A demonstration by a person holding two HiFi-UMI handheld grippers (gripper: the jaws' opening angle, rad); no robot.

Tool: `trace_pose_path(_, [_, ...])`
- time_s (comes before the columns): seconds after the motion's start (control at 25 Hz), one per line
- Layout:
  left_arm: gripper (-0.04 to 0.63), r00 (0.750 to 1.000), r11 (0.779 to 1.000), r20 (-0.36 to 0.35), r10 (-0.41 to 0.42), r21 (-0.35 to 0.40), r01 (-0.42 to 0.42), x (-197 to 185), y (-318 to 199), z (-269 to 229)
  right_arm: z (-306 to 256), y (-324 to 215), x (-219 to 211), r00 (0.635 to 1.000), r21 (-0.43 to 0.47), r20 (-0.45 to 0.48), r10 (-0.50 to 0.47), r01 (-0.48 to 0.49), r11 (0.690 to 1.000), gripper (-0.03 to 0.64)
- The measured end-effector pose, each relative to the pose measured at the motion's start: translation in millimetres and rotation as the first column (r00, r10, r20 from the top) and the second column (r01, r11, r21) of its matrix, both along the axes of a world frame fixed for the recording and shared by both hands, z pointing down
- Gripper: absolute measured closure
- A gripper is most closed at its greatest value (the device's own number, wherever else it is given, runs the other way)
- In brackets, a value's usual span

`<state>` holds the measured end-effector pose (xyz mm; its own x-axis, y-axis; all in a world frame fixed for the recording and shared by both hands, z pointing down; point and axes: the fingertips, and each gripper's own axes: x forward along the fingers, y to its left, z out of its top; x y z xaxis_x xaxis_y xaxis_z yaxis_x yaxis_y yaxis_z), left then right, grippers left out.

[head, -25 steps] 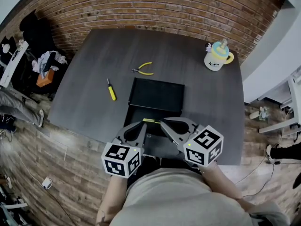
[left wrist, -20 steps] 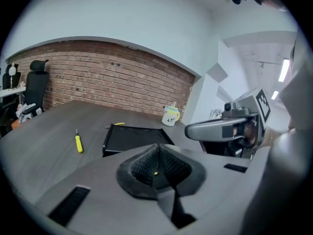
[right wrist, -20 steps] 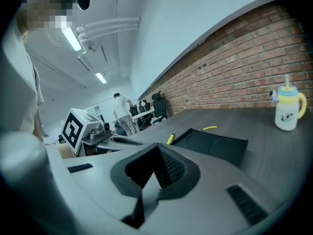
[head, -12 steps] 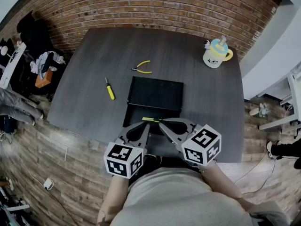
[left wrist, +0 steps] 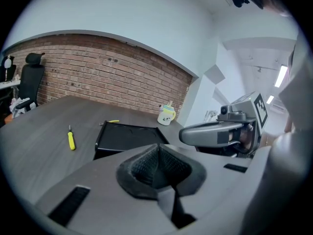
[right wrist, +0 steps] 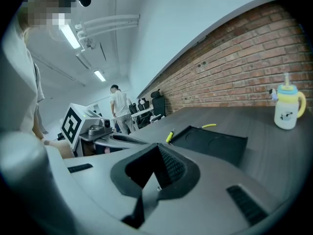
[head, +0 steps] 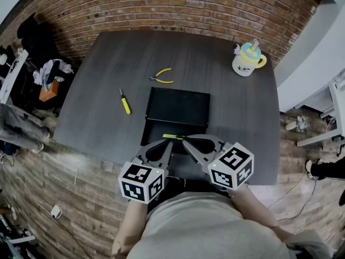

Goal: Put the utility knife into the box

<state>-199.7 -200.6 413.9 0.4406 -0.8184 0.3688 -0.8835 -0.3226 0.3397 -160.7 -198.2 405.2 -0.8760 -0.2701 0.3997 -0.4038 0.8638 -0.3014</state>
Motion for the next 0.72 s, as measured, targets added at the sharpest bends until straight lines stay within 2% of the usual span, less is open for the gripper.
trace_pose_path(0.72, [0.569,0.999,1.000,0.030,-0.012,-0.028,0.013,-5.2,-1.9,6.6,8.4,-1.2,-1.0,1.000,-0.042,-0.003,0.004,-0.005,0.999,0.612])
